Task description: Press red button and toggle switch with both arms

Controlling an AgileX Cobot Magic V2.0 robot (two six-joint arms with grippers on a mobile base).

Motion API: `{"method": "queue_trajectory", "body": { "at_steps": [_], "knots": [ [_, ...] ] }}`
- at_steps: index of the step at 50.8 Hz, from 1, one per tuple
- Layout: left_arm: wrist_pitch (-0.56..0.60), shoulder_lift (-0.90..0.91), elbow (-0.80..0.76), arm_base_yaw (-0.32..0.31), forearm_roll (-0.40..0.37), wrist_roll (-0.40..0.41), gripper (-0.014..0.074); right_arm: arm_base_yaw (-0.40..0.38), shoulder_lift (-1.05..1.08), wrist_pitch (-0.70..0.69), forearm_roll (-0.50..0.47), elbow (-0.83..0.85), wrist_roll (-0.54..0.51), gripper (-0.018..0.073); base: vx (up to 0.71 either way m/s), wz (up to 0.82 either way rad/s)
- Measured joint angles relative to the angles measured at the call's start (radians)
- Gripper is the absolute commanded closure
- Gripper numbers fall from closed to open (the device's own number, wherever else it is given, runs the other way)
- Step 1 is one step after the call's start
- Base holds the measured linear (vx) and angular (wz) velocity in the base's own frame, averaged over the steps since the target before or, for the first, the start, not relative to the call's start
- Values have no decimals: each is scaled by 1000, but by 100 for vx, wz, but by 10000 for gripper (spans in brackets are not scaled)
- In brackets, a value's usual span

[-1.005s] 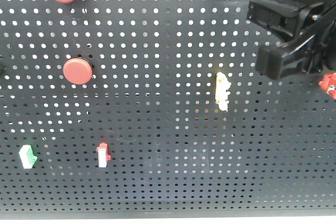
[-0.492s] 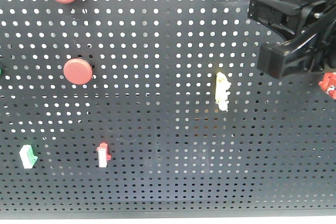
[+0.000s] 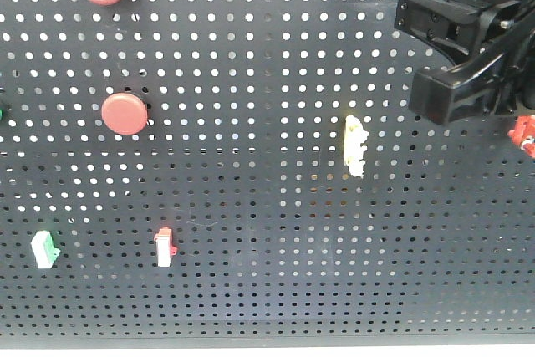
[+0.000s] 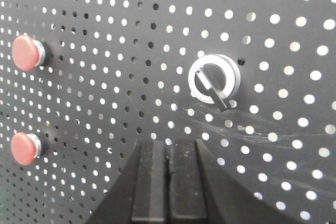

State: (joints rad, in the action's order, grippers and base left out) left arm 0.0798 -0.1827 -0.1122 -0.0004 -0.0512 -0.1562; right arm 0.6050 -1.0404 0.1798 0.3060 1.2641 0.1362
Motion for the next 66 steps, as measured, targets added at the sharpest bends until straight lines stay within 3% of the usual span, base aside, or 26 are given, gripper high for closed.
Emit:
{"method": "queue_trajectory", "body": {
  "at_steps": [11, 22, 55, 66],
  "knots": [
    [-11, 186, 138, 40, 8, 3, 595, 0, 0, 0, 0, 0, 0, 559, 0, 0],
    [-105, 194, 140, 40, 51, 4, 595, 0, 0, 0, 0, 0, 0, 559, 0, 0],
    [-108, 194, 140, 40, 40, 10, 595, 0, 0, -5, 2, -6, 0, 559, 0, 0],
    [-108, 194, 140, 40, 40, 10, 595, -36, 137, -16, 25, -221, -4, 559, 0, 0]
  ]
}}
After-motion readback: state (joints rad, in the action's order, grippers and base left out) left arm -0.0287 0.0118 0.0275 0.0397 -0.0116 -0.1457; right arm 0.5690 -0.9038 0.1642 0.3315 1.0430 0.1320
